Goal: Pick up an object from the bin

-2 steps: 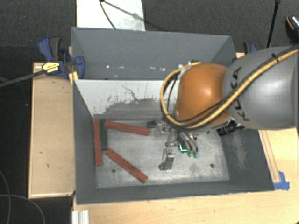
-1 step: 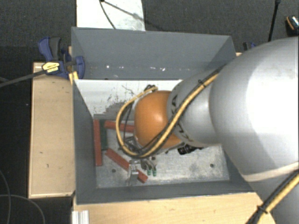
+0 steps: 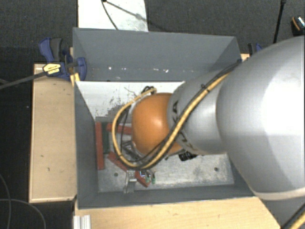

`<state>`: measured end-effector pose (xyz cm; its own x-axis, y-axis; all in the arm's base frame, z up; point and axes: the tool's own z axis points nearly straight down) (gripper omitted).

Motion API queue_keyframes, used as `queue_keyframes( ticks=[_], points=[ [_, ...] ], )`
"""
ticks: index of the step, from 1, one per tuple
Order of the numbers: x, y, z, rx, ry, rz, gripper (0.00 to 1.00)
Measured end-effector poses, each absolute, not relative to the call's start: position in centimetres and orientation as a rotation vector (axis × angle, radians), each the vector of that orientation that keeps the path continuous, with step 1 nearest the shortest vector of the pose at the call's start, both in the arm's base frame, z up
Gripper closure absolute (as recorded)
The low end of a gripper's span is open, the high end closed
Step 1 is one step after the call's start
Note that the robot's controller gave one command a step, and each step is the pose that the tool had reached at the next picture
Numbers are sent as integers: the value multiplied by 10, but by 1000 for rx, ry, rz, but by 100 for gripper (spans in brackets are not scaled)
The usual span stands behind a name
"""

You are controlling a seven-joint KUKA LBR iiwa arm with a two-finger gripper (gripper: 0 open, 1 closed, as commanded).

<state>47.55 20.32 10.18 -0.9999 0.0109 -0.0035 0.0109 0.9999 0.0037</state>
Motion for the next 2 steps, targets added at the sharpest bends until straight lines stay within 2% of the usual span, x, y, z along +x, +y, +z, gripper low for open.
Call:
queue_keyframes(
  ticks=[1, 2],
  points=[
    [481, 197, 100, 335, 3119, 4, 0],
    [480, 194, 69, 838, 3031, -3, 0]
  ],
)
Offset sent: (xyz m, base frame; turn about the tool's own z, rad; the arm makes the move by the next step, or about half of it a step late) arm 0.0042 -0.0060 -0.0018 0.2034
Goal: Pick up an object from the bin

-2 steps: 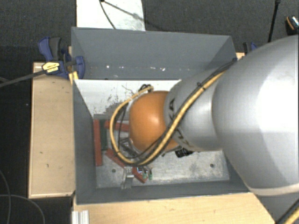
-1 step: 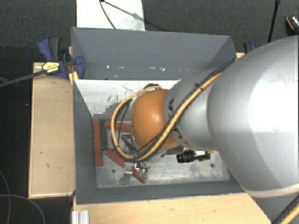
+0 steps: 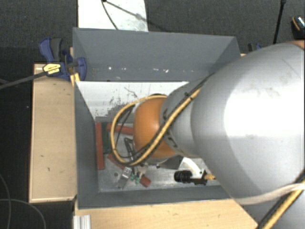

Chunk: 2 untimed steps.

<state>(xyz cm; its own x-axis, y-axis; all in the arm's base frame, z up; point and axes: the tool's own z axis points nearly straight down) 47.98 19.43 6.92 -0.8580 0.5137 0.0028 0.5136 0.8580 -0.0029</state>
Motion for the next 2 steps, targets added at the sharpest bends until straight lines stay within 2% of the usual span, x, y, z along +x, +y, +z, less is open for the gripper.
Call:
queue_keyframes(
  ticks=[1, 2],
  points=[
    [480, 194, 69, -839, -3023, 3, 0],
    [480, 194, 69, -840, -3023, 2, 100]
  ],
)
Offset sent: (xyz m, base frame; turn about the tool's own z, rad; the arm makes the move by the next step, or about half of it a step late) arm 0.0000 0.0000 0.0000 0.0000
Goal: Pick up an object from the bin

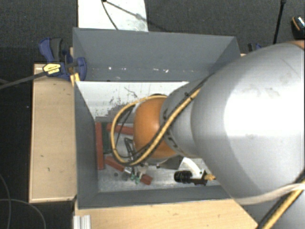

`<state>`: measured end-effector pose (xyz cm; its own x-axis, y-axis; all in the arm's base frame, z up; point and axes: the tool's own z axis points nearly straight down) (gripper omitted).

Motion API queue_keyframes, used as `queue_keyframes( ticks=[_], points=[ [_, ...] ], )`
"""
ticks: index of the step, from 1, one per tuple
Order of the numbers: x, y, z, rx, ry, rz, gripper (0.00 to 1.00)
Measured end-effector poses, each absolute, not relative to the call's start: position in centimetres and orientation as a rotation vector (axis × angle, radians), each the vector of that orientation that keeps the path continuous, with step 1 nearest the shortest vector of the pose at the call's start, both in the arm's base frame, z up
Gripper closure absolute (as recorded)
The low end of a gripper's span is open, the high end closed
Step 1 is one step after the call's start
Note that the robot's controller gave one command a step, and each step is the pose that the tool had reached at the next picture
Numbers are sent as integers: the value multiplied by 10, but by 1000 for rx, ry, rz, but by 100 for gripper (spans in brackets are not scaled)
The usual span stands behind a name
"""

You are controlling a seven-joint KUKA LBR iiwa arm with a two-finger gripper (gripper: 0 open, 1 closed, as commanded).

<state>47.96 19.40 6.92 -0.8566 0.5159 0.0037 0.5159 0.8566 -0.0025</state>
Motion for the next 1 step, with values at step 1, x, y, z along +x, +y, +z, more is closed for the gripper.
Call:
queue_keyframes(
  ticks=[1],
  points=[
    [482, 194, 143, -838, -3034, -7, 100]
  ],
)
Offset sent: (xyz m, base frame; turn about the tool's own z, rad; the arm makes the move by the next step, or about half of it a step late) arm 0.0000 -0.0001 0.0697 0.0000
